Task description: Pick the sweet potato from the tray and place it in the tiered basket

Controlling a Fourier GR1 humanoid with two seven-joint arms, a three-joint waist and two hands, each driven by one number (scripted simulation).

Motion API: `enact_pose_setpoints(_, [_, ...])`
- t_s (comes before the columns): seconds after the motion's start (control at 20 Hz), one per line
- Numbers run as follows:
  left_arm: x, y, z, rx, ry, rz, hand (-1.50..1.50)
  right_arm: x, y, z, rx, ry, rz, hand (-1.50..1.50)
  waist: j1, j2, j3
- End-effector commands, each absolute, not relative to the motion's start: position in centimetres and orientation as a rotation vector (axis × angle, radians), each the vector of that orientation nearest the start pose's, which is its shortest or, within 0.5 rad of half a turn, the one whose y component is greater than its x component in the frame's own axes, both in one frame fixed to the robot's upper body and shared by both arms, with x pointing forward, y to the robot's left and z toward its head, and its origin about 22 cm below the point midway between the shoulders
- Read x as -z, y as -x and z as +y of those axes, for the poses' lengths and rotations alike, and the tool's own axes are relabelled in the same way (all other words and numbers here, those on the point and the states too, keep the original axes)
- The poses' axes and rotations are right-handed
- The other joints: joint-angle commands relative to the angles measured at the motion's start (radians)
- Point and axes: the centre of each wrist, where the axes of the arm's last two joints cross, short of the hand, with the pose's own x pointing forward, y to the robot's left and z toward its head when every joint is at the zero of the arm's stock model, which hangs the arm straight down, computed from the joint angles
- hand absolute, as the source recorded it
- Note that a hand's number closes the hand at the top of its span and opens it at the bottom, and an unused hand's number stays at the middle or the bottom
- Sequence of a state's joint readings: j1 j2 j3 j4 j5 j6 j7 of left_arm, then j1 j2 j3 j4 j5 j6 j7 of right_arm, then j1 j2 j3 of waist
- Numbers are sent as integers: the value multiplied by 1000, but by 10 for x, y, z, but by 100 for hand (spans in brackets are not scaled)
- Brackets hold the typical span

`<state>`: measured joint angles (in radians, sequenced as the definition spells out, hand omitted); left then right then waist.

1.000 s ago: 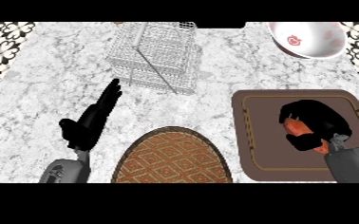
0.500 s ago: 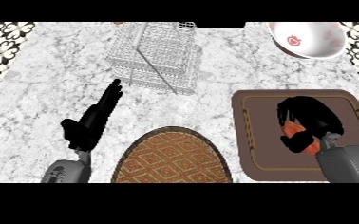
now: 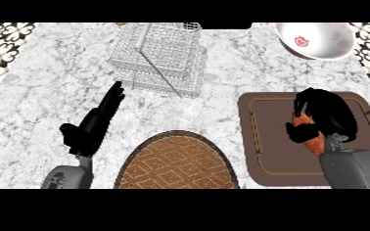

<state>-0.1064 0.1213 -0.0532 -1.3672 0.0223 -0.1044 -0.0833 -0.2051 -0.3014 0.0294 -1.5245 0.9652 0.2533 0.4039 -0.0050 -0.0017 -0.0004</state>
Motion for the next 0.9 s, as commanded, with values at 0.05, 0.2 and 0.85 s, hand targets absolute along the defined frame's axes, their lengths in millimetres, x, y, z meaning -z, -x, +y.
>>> enact_pose_setpoints(0.05, [22,-269,227,219,67,-1532,0,-93,-291,-254,-704,892,-1241,150,-5,-2,0])
enact_pose_setpoints(0.2, [18,-268,252,216,55,-1535,0,-133,-282,-229,-603,817,-1441,150,-8,-7,0])
enact_pose_setpoints(0.85, [6,-286,235,255,73,-1550,0,-273,-329,-130,-564,797,-1575,150,16,3,0])
